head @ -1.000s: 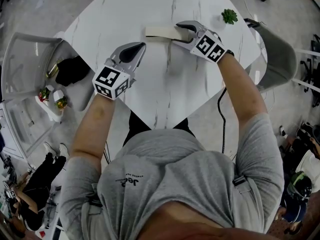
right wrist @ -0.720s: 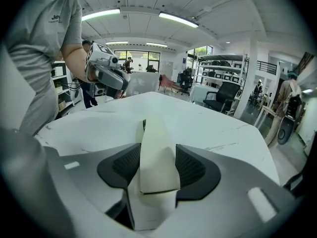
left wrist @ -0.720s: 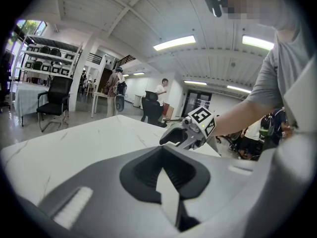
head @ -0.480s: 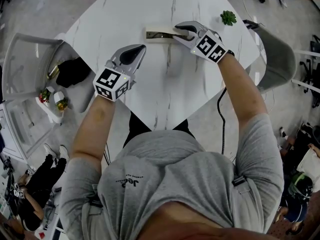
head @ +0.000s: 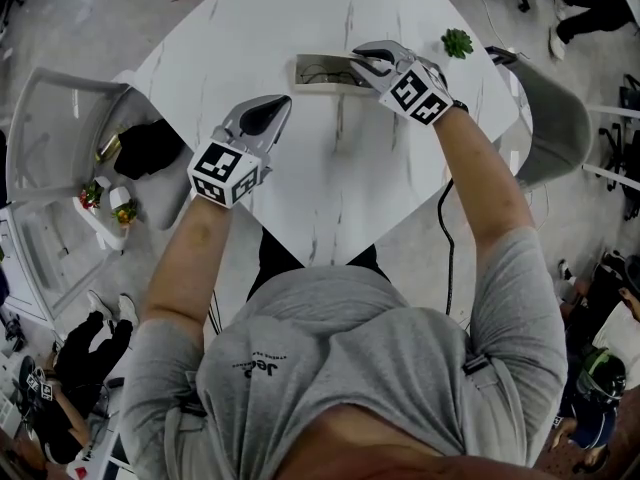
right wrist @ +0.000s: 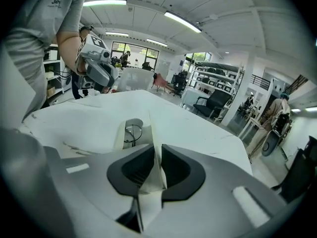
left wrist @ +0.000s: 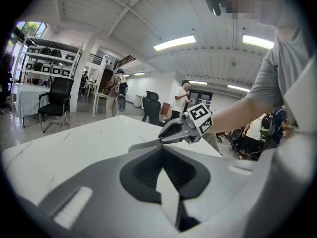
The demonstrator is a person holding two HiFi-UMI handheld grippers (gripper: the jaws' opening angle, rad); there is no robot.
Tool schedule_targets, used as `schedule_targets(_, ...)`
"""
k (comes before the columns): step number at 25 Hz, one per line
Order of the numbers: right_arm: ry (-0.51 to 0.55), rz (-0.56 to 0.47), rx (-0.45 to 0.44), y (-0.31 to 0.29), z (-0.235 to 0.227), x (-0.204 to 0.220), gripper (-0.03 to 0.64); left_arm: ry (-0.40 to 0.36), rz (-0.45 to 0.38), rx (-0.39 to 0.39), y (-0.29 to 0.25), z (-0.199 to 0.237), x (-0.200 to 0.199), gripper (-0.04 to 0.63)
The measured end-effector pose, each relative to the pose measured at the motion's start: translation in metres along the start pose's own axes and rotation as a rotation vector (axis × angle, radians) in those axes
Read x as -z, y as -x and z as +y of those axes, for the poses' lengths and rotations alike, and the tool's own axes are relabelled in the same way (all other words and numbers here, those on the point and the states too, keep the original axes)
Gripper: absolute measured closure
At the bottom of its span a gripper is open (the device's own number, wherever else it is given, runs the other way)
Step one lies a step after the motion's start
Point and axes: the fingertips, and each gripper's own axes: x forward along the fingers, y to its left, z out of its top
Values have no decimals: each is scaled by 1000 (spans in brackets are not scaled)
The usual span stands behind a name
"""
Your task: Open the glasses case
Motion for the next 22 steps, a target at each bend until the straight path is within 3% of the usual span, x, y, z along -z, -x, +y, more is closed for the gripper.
schedule_targets(22,5,46,46,-16,-27,11,575,0,9,-2,0,5,3,546)
